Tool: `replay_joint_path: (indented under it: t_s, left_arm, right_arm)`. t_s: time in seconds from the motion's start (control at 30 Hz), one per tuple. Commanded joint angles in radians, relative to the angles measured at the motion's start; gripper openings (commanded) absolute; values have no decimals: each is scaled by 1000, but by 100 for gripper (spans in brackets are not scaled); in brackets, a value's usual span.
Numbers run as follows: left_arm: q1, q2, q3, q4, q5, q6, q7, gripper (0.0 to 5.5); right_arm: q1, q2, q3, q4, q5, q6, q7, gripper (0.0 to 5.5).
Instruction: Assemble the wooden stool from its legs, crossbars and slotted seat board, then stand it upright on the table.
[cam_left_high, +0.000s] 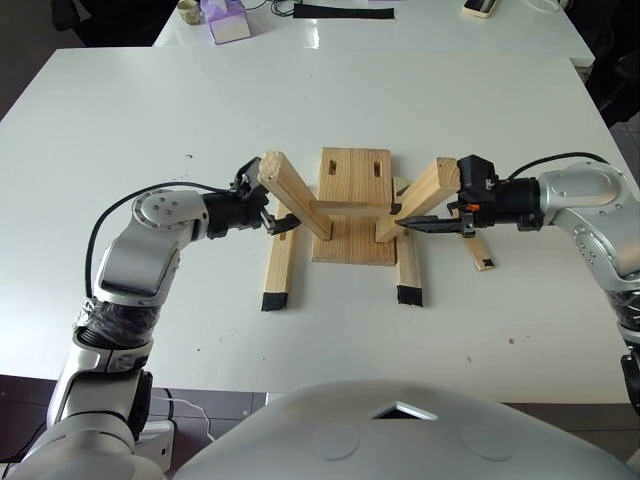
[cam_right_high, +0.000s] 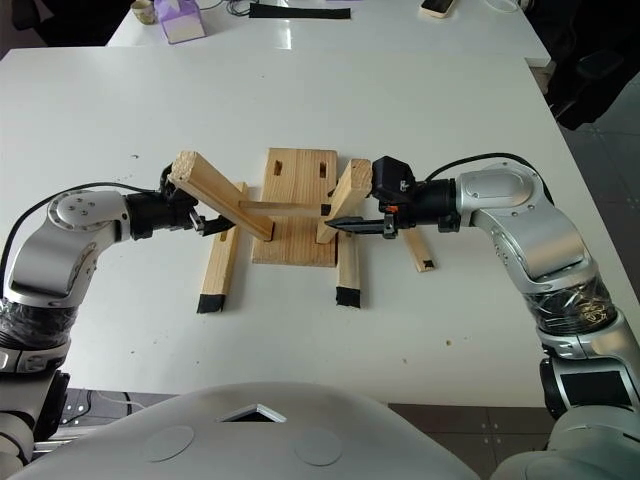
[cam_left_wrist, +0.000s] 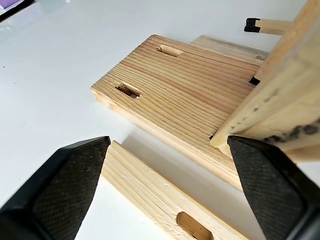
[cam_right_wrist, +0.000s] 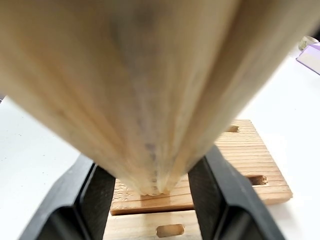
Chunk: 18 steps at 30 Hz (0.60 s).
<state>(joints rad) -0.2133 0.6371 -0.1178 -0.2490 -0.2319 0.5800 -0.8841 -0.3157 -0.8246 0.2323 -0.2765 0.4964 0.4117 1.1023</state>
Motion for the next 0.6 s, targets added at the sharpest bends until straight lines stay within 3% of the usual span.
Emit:
replay_joint_path:
  t_s: [0.03, 0.23, 0.6]
  left_arm:
    - [13, -60, -85, 63, -15, -130, -74, 482]
    - [12, -57, -68, 121, -8, -181, -85, 482]
    - [-74, -52, 22, 137, -31, -175, -47, 482]
  right_arm:
    - [20, 61, 62, 3, -6, 85, -11, 238]
    - [12, 60, 39, -8, 1, 128, 12, 307]
    - [72, 59, 18, 82, -99, 43, 3, 307]
